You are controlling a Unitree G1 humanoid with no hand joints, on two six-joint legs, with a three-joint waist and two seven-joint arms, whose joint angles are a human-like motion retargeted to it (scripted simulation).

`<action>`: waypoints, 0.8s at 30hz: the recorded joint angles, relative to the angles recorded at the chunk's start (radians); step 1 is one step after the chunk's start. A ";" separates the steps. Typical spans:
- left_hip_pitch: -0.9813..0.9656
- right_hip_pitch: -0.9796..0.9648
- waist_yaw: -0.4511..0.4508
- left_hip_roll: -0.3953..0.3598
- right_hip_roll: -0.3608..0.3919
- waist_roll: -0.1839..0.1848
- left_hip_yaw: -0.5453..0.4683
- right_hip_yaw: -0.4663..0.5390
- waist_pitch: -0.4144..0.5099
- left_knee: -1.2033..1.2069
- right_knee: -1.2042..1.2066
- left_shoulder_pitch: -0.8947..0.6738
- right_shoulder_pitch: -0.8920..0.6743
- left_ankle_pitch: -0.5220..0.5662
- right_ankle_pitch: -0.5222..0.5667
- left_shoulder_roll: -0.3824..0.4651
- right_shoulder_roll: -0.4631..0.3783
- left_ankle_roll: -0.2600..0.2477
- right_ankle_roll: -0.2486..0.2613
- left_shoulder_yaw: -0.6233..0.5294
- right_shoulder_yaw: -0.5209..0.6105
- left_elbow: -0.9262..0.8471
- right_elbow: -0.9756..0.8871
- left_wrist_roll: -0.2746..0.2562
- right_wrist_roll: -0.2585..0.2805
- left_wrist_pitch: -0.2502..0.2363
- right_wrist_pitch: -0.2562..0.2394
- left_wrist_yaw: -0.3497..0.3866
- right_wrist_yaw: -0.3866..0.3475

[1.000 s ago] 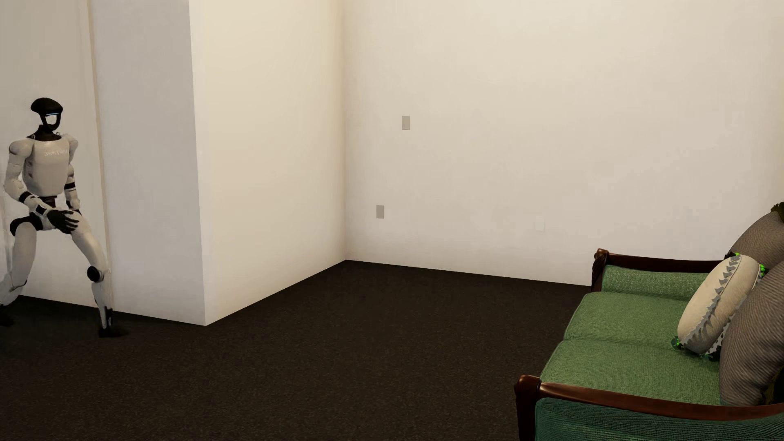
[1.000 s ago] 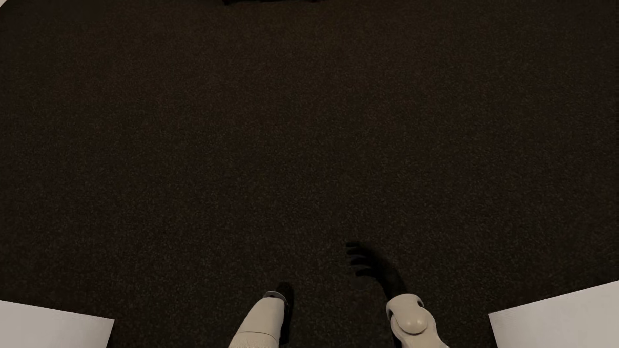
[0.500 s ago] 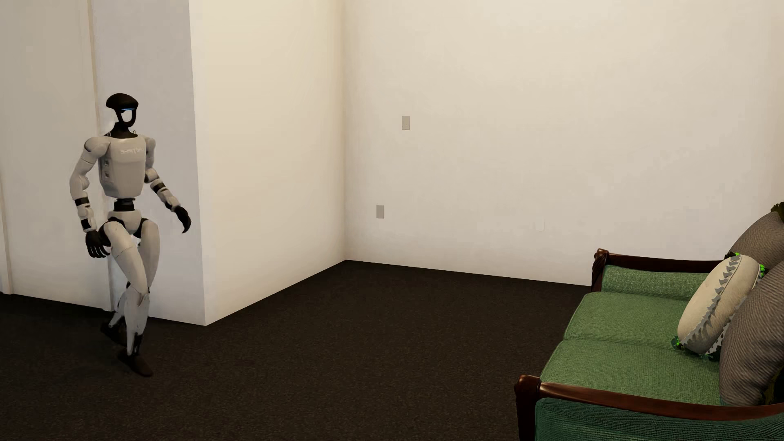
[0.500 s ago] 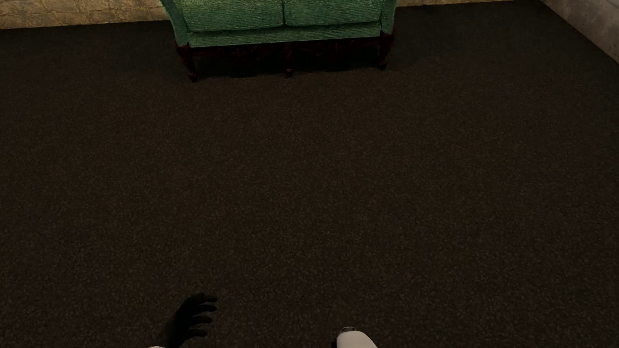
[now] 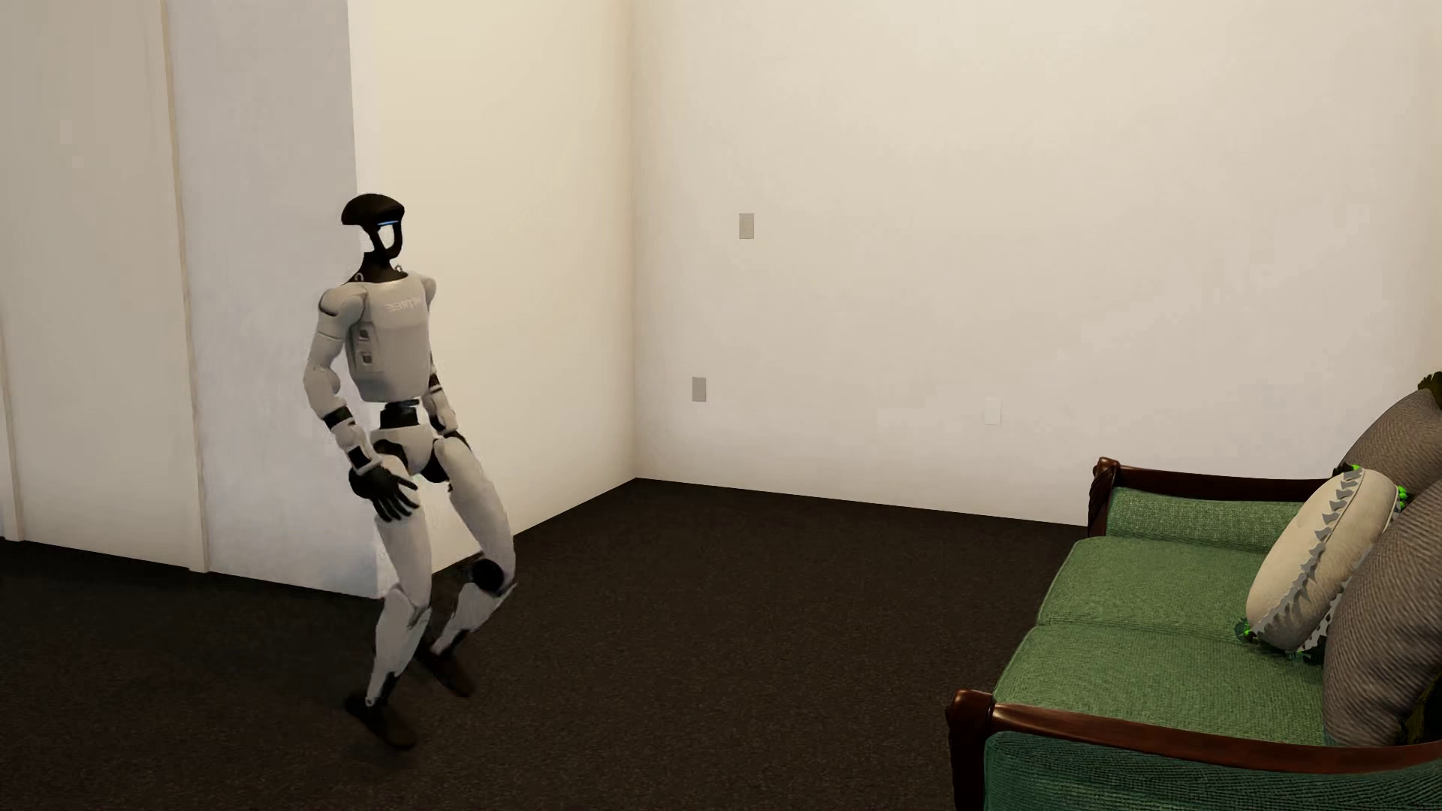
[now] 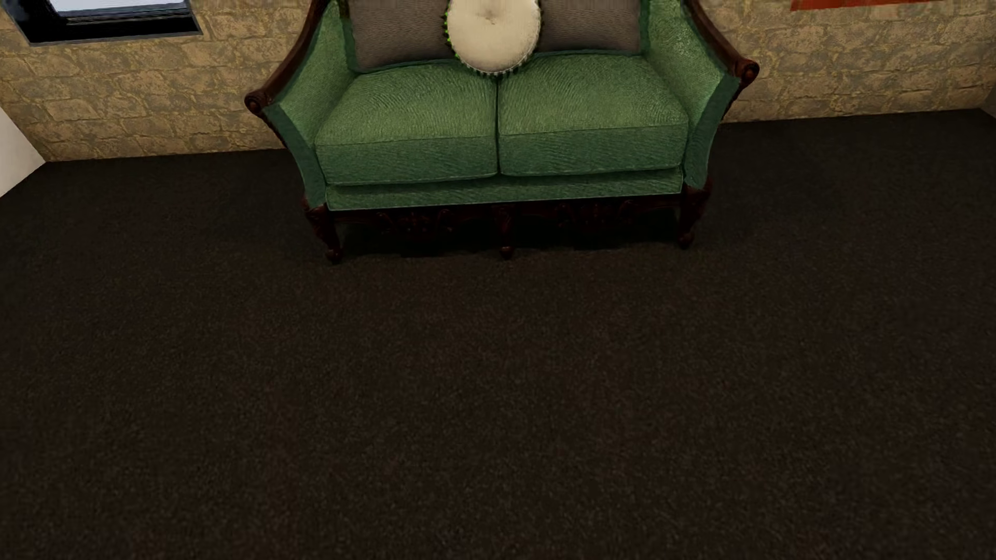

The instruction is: Head to the dark green sofa

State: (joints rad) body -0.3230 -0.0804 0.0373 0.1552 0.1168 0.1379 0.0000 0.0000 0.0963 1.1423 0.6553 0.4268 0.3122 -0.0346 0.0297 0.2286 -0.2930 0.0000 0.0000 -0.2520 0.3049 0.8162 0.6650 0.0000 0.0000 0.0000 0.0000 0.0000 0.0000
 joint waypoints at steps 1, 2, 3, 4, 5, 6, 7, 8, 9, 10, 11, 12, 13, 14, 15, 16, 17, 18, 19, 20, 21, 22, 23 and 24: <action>-0.039 0.067 0.019 0.003 -0.001 -0.005 0.000 0.000 -0.001 -0.156 -0.025 0.015 -0.035 0.002 -0.037 -0.003 0.004 0.000 0.000 0.027 -0.028 0.062 -0.057 0.000 0.000 0.000 0.000 0.000 0.000; -0.066 0.125 0.028 -0.002 -0.002 -0.010 0.000 0.000 -0.003 -0.315 -0.039 0.027 -0.072 -0.017 -0.072 0.003 0.006 0.000 0.000 0.051 -0.043 0.109 -0.115 0.000 0.000 0.000 0.000 0.000 0.000; -0.085 0.176 0.037 -0.004 0.001 -0.009 0.000 0.000 -0.007 -0.461 -0.046 0.037 -0.103 -0.051 -0.108 0.008 0.006 0.000 0.000 0.080 -0.059 0.146 -0.177 0.000 0.000 0.000 0.000 0.000 0.000; -0.095 0.232 0.041 -0.001 0.005 0.000 0.000 0.000 -0.013 -0.587 -0.056 0.042 -0.127 -0.101 -0.150 0.009 0.002 0.000 0.000 0.108 -0.066 0.180 -0.235 0.000 0.000 0.000 0.000 0.000 0.000; -0.090 0.288 0.067 0.008 -0.006 0.000 0.000 0.000 -0.015 -0.637 -0.062 0.042 -0.152 -0.127 -0.192 0.012 0.002 0.000 0.000 0.136 -0.071 0.206 -0.278 0.000 0.000 0.000 0.000 0.000 0.000; -0.092 0.341 0.094 0.016 -0.019 0.001 0.000 0.000 -0.024 -0.899 -0.063 0.041 -0.165 -0.088 -0.227 0.015 0.004 0.000 0.000 0.157 -0.073 0.220 -0.311 0.000 0.000 0.000 0.000 0.000 0.000; -0.098 0.381 0.128 0.026 -0.041 0.001 0.000 0.000 -0.039 -0.947 -0.054 0.038 -0.169 -0.098 -0.251 0.017 0.007 0.000 0.000 0.175 -0.070 0.224 -0.329 0.000 0.000 0.000 0.000 0.000 0.000; -0.105 0.419 0.160 0.034 -0.070 -0.004 0.000 0.000 -0.058 -0.705 -0.040 0.036 -0.164 -0.171 -0.261 0.018 0.013 0.000 0.000 0.196 -0.063 0.221 -0.332 0.000 0.000 0.000 0.000 0.000 0.000; -0.112 0.456 0.191 0.044 -0.104 -0.008 0.000 0.000 -0.081 -0.640 -0.022 0.038 -0.147 -0.172 -0.251 0.019 0.016 0.000 0.000 0.211 -0.046 0.207 -0.330 0.000 0.000 0.000 0.000 0.000 0.000; -0.080 0.472 0.205 0.032 -0.149 -0.022 0.000 0.000 -0.108 -0.654 0.017 0.040 -0.131 -0.007 -0.209 0.025 0.022 0.000 0.000 0.208 -0.026 0.197 -0.317 0.000 0.000 0.000 0.000 0.000 0.000; -0.187 0.463 0.164 0.011 -0.163 -0.035 0.000 0.000 -0.128 -0.512 0.083 0.024 -0.118 0.123 -0.119 0.015 0.022 0.000 0.000 0.226 0.000 0.187 -0.278 0.000 0.000 0.000 0.000 0.000 0.000; -0.220 0.469 0.120 -0.008 -0.153 -0.048 0.000 0.000 -0.113 -0.382 0.158 0.006 -0.099 0.143 -0.005 0.018 0.028 0.000 0.000 0.189 0.021 0.155 -0.213 0.000 0.000 0.000 0.000 0.000 0.000; -0.199 0.442 0.114 -0.031 -0.133 -0.056 0.000 0.000 -0.098 -0.337 0.254 -0.034 -0.069 0.102 0.058 0.027 0.034 0.000 0.000 0.165 0.039 0.107 -0.156 0.000 0.000 0.000 0.000 0.000 0.000; -0.158 0.380 0.134 -0.047 -0.144 -0.070 0.000 0.000 -0.087 -0.335 0.349 -0.075 -0.069 0.060 0.028 0.040 0.034 0.000 0.000 0.139 0.091 0.044 -0.078 0.000 0.000 0.000 0.000 0.000 0.000; -0.125 0.284 0.158 -0.042 -0.148 -0.074 0.000 0.000 -0.081 -0.342 0.421 -0.112 -0.081 0.035 -0.011 0.042 0.021 0.000 0.000 0.137 0.158 -0.028 -0.007 0.000 0.000 0.000 0.000 0.000 0.000; -0.068 0.182 0.167 -0.045 -0.149 -0.076 0.000 0.000 -0.073 -0.383 0.475 -0.138 -0.090 0.018 -0.031 0.032 0.013 0.000 0.000 0.162 0.191 -0.097 0.047 0.000 0.000 0.000 0.000 0.000 0.000; -0.028 0.082 0.155 -0.058 -0.146 -0.076 0.000 0.000 -0.063 -0.421 0.506 -0.159 -0.080 0.010 -0.038 0.024 0.010 0.000 0.000 0.180 0.177 -0.170 0.069 0.000 0.000 0.000 0.000 0.000 0.000; 0.017 0.010 0.131 -0.070 -0.143 -0.076 0.000 0.000 -0.049 -0.456 0.485 -0.172 -0.068 0.007 -0.044 0.022 0.011 0.000 0.000 0.190 0.162 -0.236 0.094 0.000 0.000 0.000 0.000 0.000 0.000; 0.057 -0.054 0.110 -0.074 -0.132 -0.068 0.000 0.000 -0.039 -0.489 0.424 -0.182 -0.053 0.007 -0.036 0.026 0.003 0.000 0.000 0.176 0.132 -0.301 0.091 0.000 0.000 0.000 0.000 0.000 0.000; 0.085 -0.105 0.097 -0.072 -0.112 -0.065 0.000 0.000 -0.040 -0.512 0.323 -0.191 -0.039 0.010 -0.018 0.028 0.002 0.000 0.000 0.177 0.105 -0.354 0.097 0.000 0.000 0.000 0.000 0.000 0.000; 0.114 -0.124 0.067 -0.077 -0.095 -0.065 0.000 0.000 -0.040 -0.537 0.193 -0.198 -0.027 0.014 -0.022 0.031 -0.002 0.000 0.000 0.180 0.093 -0.388 0.094 0.000 0.000 0.000 0.000 0.000 0.000; 0.131 -0.139 0.045 -0.073 -0.066 -0.064 0.000 0.000 -0.049 -0.556 0.068 -0.193 -0.016 0.017 -0.066 0.036 -0.002 0.000 0.000 0.177 0.077 -0.428 0.092 0.000 0.000 0.000 0.000 0.000 0.000; 0.148 -0.135 0.017 -0.077 -0.049 -0.065 0.000 0.000 -0.055 -0.573 -0.045 -0.189 -0.003 0.020 -0.134 0.036 -0.002 0.000 0.000 0.174 0.066 -0.447 0.083 0.000 0.000 0.000 0.000 0.000 0.000; 0.169 -0.121 -0.011 -0.086 -0.049 -0.067 0.000 0.000 -0.060 -0.591 -0.130 -0.185 0.012 0.021 -0.184 0.035 -0.002 0.000 0.000 0.163 0.052 -0.452 0.073 0.000 0.000 0.000 0.000 0.000 0.000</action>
State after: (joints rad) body -0.1544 -0.2017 0.0260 0.0691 0.0682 0.0710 0.0000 0.0000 0.0364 0.5514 0.5254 0.2421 0.3242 -0.0136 -0.1548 0.2635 -0.2946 0.0000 0.0000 -0.0890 0.3566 0.3644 0.7383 0.0000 0.0000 0.0000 0.0000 0.0000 0.0000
